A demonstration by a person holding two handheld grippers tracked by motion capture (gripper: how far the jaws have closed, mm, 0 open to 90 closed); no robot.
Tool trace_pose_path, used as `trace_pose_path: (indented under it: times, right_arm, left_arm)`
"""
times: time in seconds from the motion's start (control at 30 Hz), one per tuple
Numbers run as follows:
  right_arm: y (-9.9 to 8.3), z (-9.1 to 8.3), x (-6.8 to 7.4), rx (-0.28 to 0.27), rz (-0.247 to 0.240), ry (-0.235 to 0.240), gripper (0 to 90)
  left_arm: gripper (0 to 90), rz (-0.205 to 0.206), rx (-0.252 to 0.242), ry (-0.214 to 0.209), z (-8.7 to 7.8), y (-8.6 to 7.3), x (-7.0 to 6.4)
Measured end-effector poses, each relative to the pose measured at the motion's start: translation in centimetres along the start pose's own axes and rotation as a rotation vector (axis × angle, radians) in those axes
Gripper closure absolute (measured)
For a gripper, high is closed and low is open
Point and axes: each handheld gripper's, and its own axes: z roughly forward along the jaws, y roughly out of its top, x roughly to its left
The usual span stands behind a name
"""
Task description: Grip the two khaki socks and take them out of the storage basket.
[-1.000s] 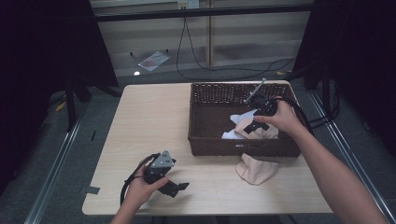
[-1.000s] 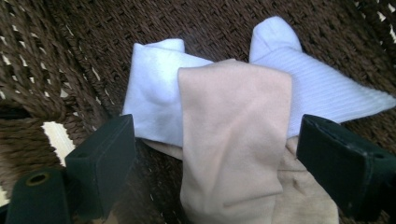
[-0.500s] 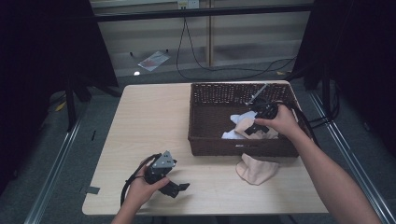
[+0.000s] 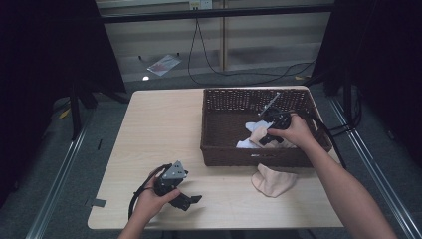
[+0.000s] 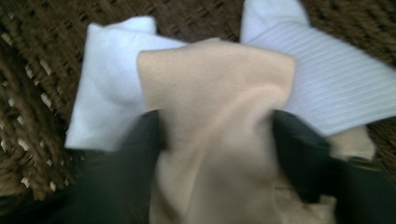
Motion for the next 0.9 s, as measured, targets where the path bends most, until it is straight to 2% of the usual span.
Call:
trace_pose_path:
  times: [0.03,0.07,0.1,0.2,0.43,0.5,0.67,0.9]
  right_arm:
    - [-0.1,0.1,-0.1,0.012,-0.024,0.013,52.5]
    - [-0.1,0.2,0.0,0.017,-0.017,0.006,55.7]
    - [-0.1,0.2,0.1,0.021,-0.025,0.002,68.6]
    - [-0.1,-0.1,0.2,0.021,-0.023,0.029,83.4]
    - [-0.1,-1.5,0.3,0.038,-0.044,0.047,86.1]
    - [-0.1,-2.1,0.4,0.034,-0.028,0.052,86.1]
    - [-0.2,-4.0,0.3,0.013,-0.028,0.059,86.0]
    - [0.0,-6.3,0.6,-0.011,-0.046,0.085,86.0]
  left_arm:
    - [1.9,-0.001,0.000,-0.001,0.0,0.0,0.0]
    - [1.9,-0.002,-0.002,0.000,0.0,0.0,0.0]
    - [1.9,-0.003,-0.002,0.001,0.0,0.0,0.0]
    - [1.9,-0.004,-0.005,0.004,-0.1,0.0,0.0]
    - [1.9,-0.004,-0.003,0.008,-0.1,0.0,0.0]
    - [1.9,-0.005,-0.011,0.005,-0.1,0.0,0.0]
    - [1.9,-0.003,-0.008,0.005,-0.1,0.0,0.0]
    - [1.9,-0.005,-0.013,0.008,-0.1,0.1,-0.1]
